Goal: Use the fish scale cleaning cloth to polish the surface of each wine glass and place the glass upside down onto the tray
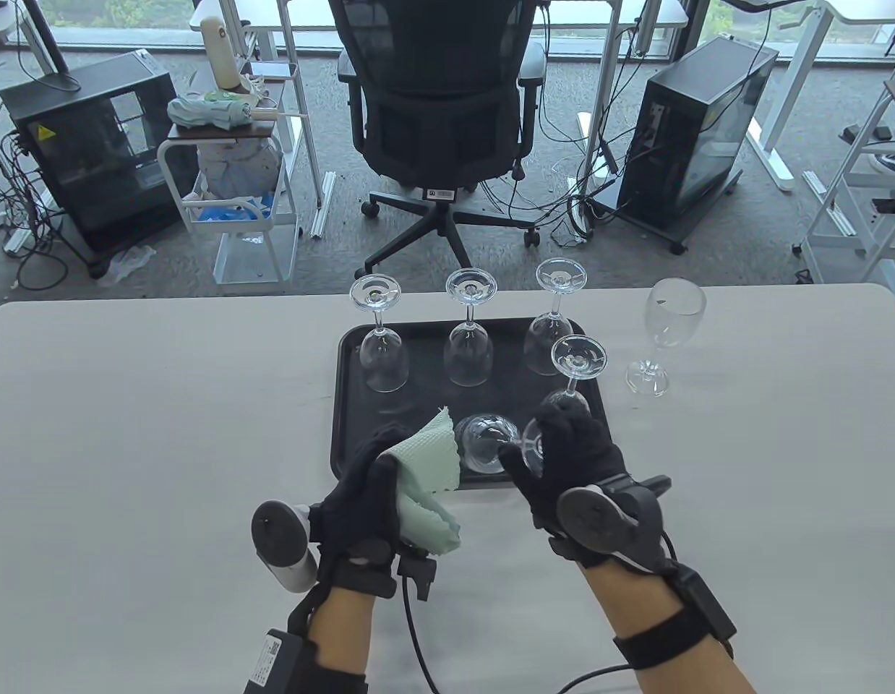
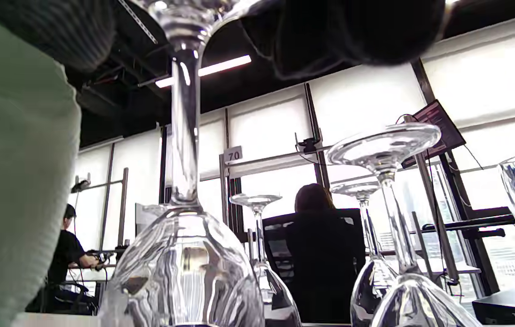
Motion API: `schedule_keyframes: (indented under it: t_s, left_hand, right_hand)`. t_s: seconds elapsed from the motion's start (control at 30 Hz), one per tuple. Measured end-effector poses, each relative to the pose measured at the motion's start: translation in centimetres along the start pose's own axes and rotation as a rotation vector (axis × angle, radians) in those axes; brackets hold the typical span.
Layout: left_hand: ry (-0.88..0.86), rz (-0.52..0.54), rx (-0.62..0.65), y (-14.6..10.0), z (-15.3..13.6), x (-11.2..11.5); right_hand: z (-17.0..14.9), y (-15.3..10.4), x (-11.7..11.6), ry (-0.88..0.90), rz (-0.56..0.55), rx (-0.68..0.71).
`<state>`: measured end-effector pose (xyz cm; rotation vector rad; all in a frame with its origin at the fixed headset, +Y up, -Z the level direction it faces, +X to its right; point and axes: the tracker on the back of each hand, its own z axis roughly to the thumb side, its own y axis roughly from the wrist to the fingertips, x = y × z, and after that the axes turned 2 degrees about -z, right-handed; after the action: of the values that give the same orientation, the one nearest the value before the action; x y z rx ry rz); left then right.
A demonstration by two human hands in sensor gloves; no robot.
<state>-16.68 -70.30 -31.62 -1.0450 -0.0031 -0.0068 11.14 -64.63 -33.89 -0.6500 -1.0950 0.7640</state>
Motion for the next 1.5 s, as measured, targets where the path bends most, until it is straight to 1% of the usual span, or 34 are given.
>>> schedule_keyframes:
  t_s: [0.13,0.23,0.33,0.37,0.47,0.53,0.6,0.67,0.7,0.8,0.83,0.87,0.9,0.93,0.97,1.0,1.03,1.07,1.17,1.23,1.3,1.37,1.5]
  left_hand:
    - [-0.016,0.004,0.001,0.0,0.0,-0.2]
    - [-0.021,0.006,0.002,0.0,0.0,-0.2]
    - [-0.024,0.008,0.002,0.1,0.0,-0.2]
    - [-0.024,0.007,0.002,0.1,0.0,-0.2]
    - [-0.027,0.010,0.001,0.1,0.0,-0.3]
    - [-0.029,0.010,0.000,0.1,0.0,-0.3]
    - [-0.032,0.013,0.000,0.1,0.1,-0.4]
    - [-0.034,0.014,0.002,0.1,0.1,-0.4]
    - [-0.035,0.015,0.003,0.1,0.1,-0.4]
    - [-0.044,0.020,0.006,0.1,0.2,-0.5]
    - [-0.045,0.020,0.008,0.1,0.2,-0.5]
    - [-0.044,0.020,0.011,0.1,0.3,-0.5]
    - [-0.043,0.019,0.013,0.1,0.3,-0.4]
    - [-0.043,0.020,0.014,0.1,0.3,-0.4]
    - [-0.044,0.022,0.015,0.1,0.3,-0.4]
    - [-0.046,0.024,0.016,0.1,0.3,-0.5]
    - [-0.047,0.024,0.017,0.1,0.3,-0.5]
    - [-0.048,0.028,0.019,0.1,0.3,-0.5]
    - [-0.048,0.036,0.024,0.2,0.5,-0.8]
    - [-0.052,0.042,0.027,0.2,0.5,-0.9]
    - [-0.047,0.046,0.030,0.2,0.6,-1.1]
    - [-0.044,0.051,0.032,0.2,0.8,-1.2]
    - [-0.035,0.055,0.033,0.2,0.9,-1.4]
  right_hand:
    - [1.9,2.3,-2.4,-0.082,0.098,-0.018]
    - [2.6,3.5,-3.5,-0.099,0.158,-0.041]
    - [3.0,4.4,-3.7,-0.092,0.163,-0.055]
    - [3.2,4.8,-3.8,-0.089,0.182,-0.057]
    - [3.6,5.4,-4.2,-0.131,0.283,-0.110]
    - [3.5,5.6,-4.3,-0.116,0.336,-0.143]
    - [3.3,5.4,-3.8,-0.056,0.329,-0.149]
    - [2.9,5.2,-2.5,-0.013,0.294,-0.137]
    - [2.5,5.0,-1.5,0.023,0.278,-0.135]
    - [0.2,4.5,2.3,0.168,0.163,-0.148]
    - [-1.3,4.3,3.8,0.239,0.103,-0.176]
    - [-3.4,4.1,5.2,0.333,0.040,-0.233]
    - [-4.4,4.0,5.7,0.362,0.021,-0.264]
    - [-6.9,3.8,6.3,0.412,-0.020,-0.346]
    - [-9.5,3.5,6.1,0.438,-0.040,-0.439]
    - [-12.7,3.0,5.1,0.446,-0.024,-0.571]
    - [-14.4,2.5,4.3,0.452,0.000,-0.645]
    - [-17.1,1.4,2.4,0.462,0.066,-0.768]
    - [-22.1,-1.9,-3.1,0.532,0.247,-0.988]
    - [-23.8,-3.1,-6.2,0.614,0.307,-1.047]
    - [-24.8,-3.6,-8.1,0.634,0.356,-1.104]
    - [-25.5,-3.0,-9.6,0.655,0.371,-1.115]
    - [-26.4,-0.5,-11.5,0.631,0.372,-1.099]
